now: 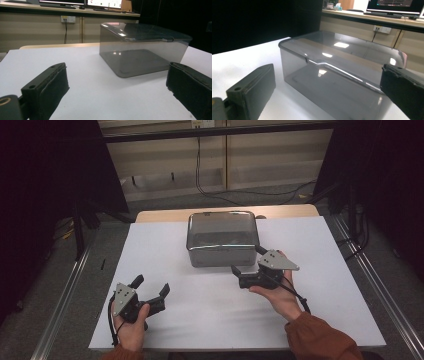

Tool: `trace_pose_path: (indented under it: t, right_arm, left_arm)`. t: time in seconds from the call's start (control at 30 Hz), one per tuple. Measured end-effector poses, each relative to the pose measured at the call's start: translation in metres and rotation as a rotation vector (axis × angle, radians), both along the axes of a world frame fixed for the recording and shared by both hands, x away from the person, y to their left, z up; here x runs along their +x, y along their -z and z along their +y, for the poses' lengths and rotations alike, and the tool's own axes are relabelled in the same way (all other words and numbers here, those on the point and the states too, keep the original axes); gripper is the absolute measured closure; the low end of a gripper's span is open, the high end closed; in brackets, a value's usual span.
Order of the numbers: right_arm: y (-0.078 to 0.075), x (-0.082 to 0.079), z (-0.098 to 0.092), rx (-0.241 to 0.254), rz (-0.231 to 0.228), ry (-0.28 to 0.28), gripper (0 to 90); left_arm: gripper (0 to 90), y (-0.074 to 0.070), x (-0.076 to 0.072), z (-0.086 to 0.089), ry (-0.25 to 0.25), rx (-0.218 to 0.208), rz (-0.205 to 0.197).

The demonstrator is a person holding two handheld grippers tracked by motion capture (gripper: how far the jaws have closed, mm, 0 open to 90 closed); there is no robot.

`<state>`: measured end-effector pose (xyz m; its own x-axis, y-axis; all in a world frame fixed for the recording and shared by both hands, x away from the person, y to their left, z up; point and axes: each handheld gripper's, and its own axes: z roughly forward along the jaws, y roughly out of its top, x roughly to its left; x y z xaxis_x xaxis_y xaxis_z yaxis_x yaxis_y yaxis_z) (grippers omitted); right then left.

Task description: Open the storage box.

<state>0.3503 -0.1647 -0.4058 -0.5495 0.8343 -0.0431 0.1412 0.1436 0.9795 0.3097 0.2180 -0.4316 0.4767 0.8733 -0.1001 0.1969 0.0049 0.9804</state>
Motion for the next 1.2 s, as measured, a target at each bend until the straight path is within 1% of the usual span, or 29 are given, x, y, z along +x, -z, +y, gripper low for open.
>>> trace_pose_path:
  t: [0.03,0.07,0.1,0.13,0.17,0.23,0.27,0.37,0.4,0.43,0.47,0.5,0.57,0.63,0.67,0.7,0.73,0.77,0.83,0.87,0.9,0.93,0.97,1.0,1.03,1.07,1.13,1.17,1.2]
  right_arm:
    - [-0.002,0.004,0.003,-0.007,-0.010,-0.008,0.0]
    - [-0.002,0.004,0.003,-0.007,-0.010,-0.008,0.0]
    - [-0.005,0.007,0.007,-0.023,-0.030,-0.006,0.1]
    - [-0.006,0.008,0.008,-0.034,-0.035,-0.005,0.1]
    - [-0.006,0.008,0.008,-0.034,-0.035,-0.005,0.1]
    - [-0.009,0.012,0.013,-0.066,-0.058,-0.013,1.0]
    - [-0.009,0.012,0.013,-0.066,-0.058,-0.013,1.0]
    - [-0.010,0.016,0.018,-0.098,-0.080,-0.009,1.8]
    - [-0.010,0.016,0.018,-0.098,-0.080,-0.009,1.8]
    - [-0.009,0.018,0.019,-0.121,-0.094,-0.005,2.2]
    - [-0.009,0.018,0.019,-0.121,-0.094,-0.005,2.2]
    - [-0.008,0.020,0.021,-0.150,-0.104,0.002,2.4]
    - [-0.006,0.021,0.022,-0.178,-0.113,0.005,2.8]
    - [-0.006,0.023,0.022,-0.213,-0.133,0.007,3.0]
    - [-0.006,0.023,0.022,-0.213,-0.133,0.007,3.0]
    - [-0.005,0.024,0.023,-0.262,-0.153,0.010,4.6]
    - [-0.005,0.024,0.023,-0.262,-0.153,0.010,4.6]
    - [-0.006,0.026,0.024,-0.300,-0.168,0.009,5.1]
    - [-0.006,0.028,0.026,-0.332,-0.185,0.009,5.4]
    - [-0.006,0.028,0.026,-0.332,-0.185,0.009,5.4]
    - [-0.005,0.029,0.027,-0.368,-0.200,0.009,6.0]
    - [-0.005,0.029,0.027,-0.368,-0.200,0.009,6.0]
    - [-0.004,0.030,0.029,-0.418,-0.218,0.007,7.3]
    - [-0.003,0.030,0.030,-0.442,-0.226,0.003,7.6]
    - [-0.003,0.030,0.030,-0.442,-0.226,0.003,7.6]
    - [-0.003,0.030,0.031,-0.459,-0.235,0.003,8.1]
    - [-0.002,0.030,0.033,-0.501,-0.259,-0.003,9.1]
    - [-0.002,0.030,0.036,-0.555,-0.286,-0.004,10.3]
    - [-0.002,0.030,0.036,-0.555,-0.286,-0.004,10.3]
  left_arm:
    - [3.7,0.000,0.000,0.000,0.000,0.001,-0.001]
    - [3.7,0.000,0.000,0.000,0.001,0.001,0.000]
    - [3.7,0.000,0.000,0.000,0.002,0.001,0.000]
    - [3.7,0.000,0.000,0.000,0.002,0.000,0.000]
    - [3.7,0.000,0.000,0.000,0.002,0.000,0.000]
    - [3.7,0.000,0.000,0.001,0.002,0.003,0.000]
    - [3.7,0.000,0.000,0.001,0.003,0.002,0.000]
    - [3.7,0.000,0.000,0.000,0.003,0.002,0.001]
    - [3.7,0.000,0.000,0.000,0.003,0.002,0.001]
    - [3.7,0.000,0.000,0.000,0.003,0.002,0.001]
    - [3.7,0.000,0.000,0.000,0.003,0.003,0.001]
    - [3.7,0.000,0.000,0.001,0.002,0.004,0.002]
    - [3.7,0.000,0.000,0.001,0.003,0.004,0.002]
    - [3.7,0.000,0.001,0.001,0.002,0.003,0.003]
    - [3.7,0.001,0.001,0.001,0.002,0.002,0.003]
    - [3.7,0.001,0.001,0.000,0.001,0.002,0.003]
    - [3.7,0.001,0.001,0.000,0.002,0.003,0.004]
    - [3.7,0.001,0.001,0.001,0.003,0.005,0.005]
    - [3.7,0.001,0.001,0.001,0.002,0.006,0.003]
    - [3.7,0.001,0.001,0.001,0.002,0.006,0.003]
    - [3.7,0.001,0.001,0.001,0.002,0.006,0.004]
    - [3.7,0.001,0.001,0.001,0.002,0.006,0.004]
    - [3.7,0.001,0.001,0.001,0.002,0.005,0.004]
    - [3.7,0.001,0.001,0.001,0.003,0.004,0.005]
    - [3.7,0.001,0.001,0.001,0.003,0.005,0.005]
    - [3.7,0.001,0.001,0.001,0.003,0.005,0.005]
    - [3.7,0.001,0.001,0.001,0.003,0.005,0.005]
    - [3.7,0.001,0.001,0.001,0.002,0.004,0.005]
    - [3.7,0.001,0.001,0.001,0.002,0.004,0.004]
